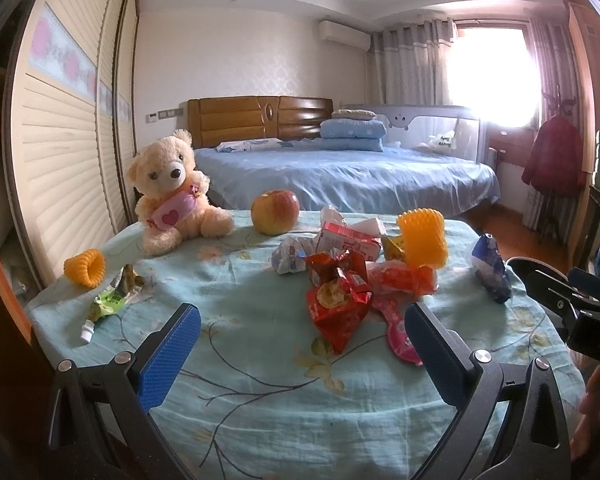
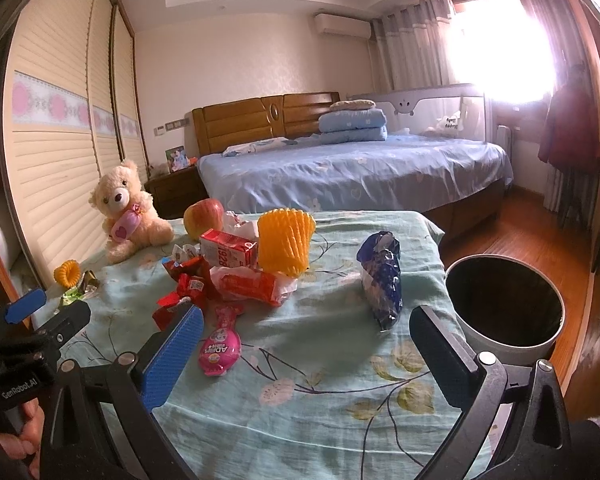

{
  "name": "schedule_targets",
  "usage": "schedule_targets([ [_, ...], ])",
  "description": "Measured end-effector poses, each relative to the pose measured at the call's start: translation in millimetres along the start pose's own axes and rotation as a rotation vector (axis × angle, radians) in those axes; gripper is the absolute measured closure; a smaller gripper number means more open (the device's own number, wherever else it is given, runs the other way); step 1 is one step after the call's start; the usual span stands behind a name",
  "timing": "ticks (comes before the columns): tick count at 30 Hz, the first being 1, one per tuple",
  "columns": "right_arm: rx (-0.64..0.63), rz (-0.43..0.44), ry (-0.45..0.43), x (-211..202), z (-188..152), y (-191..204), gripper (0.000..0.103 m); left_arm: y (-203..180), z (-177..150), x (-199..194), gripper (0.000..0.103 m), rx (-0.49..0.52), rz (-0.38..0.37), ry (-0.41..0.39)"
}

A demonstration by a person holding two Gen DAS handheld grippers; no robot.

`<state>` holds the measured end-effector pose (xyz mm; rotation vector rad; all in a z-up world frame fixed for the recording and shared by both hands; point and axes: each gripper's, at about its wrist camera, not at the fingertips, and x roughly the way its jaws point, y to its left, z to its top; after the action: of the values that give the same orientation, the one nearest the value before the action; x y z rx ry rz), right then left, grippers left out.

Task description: Collect trash

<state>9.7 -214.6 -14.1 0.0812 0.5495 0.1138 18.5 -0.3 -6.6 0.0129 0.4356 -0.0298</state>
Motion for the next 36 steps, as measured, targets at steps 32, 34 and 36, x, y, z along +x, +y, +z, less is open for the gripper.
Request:
schedule_targets([
  [32,0.037,0.028,0.192,53,-3,-19,0.007,1,10,103,0.01,0.006,-0.083,0.257],
  [34,0.045,0.007,0.196,57,0,-28,0.007,-2,12,109,0.01,0.008,-0.086,0.263],
  [36,0.059,-0.008,0.207,63,4,-38,0.007,-5,15,116,0.01,0.011,-0.088,0.265],
])
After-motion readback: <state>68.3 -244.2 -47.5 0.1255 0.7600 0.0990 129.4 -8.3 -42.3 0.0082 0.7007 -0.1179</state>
